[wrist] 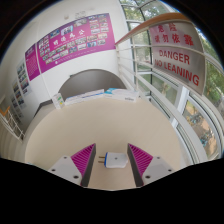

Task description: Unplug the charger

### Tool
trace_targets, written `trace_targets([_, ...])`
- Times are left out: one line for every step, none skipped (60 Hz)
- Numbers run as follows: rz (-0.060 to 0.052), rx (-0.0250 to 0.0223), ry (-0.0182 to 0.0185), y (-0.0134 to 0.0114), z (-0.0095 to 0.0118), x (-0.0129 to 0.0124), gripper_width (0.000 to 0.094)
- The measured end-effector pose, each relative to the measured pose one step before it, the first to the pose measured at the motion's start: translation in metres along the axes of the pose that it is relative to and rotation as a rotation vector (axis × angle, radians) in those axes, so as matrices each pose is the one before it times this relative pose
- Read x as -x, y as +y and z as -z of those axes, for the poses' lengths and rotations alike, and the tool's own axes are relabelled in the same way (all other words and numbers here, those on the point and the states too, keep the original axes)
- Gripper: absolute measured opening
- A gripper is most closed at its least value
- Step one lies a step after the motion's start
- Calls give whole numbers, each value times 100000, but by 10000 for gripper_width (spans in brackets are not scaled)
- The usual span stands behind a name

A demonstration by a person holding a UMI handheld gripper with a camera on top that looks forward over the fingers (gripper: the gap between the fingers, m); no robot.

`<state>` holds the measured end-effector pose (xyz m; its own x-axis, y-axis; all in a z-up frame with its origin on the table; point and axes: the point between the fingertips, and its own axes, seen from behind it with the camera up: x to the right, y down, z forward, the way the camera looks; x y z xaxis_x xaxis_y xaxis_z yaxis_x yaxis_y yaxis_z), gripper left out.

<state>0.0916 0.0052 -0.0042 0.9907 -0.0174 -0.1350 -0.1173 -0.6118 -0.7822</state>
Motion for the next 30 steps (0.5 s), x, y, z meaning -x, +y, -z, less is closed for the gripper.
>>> trace_targets([-106,233,256,-23,149,-163,679])
trace_targets([123,-73,371,-105,160,-157,734])
trace_targets([432,25,315,-361,376,-248,791])
trace_targets([542,-374,523,-56,343,-65,840])
trace_targets([936,-433,1047,-134,262,-333,869])
trace_targets([1259,-450,878,-102,244,-86,860])
trace_targets([1314,-418,639,-187,318,-158,851])
trace_targets([1307,-312,917,-139,352,-143,848])
trace_targets([1323,-299,776,-143,394,-109,853])
trace_targets([1325,-246,766,-162,449,-94,854])
trace_targets([1269,-239,724,-141,482,-89,855])
trace_targets([1023,164,244,-444,516,-428,854])
trace_targets([830,-287,745,13,701,137,854])
trace_targets([756,-212,483,-112,584,13,854])
trace_targets([693,-164,396,-103,669,71,854])
trace_targets([603,-63,468,-49,693,55,855])
trace_targets([584,60,541,-150,659,-85,853])
trace_targets([411,-130,533,-13,782,29,855])
trace_targets([311,-197,477,-90,779,89,855])
trace_targets([210,-259,561,-63,827,68,854])
trace_targets([219,-264,838,-19,912,-6,856])
trace_targets([203,-65,1104,44,929,-41,856])
trace_targets([312,2,986,57,947,-1,856])
trace_targets([434,-125,430,-83,775,-93,858])
trace_targets([50,-171,287,48,1061,190,860])
trace_targets([-110,-238,268,50,1029,173,856])
trace_targets([-232,-149,341,69,1037,162,856])
trace_targets([-323,-76,371,111,1050,140,858])
trace_targets([-370,-88,230,123,1059,181,859])
trace_targets([-343,-98,30,149,1065,246,858])
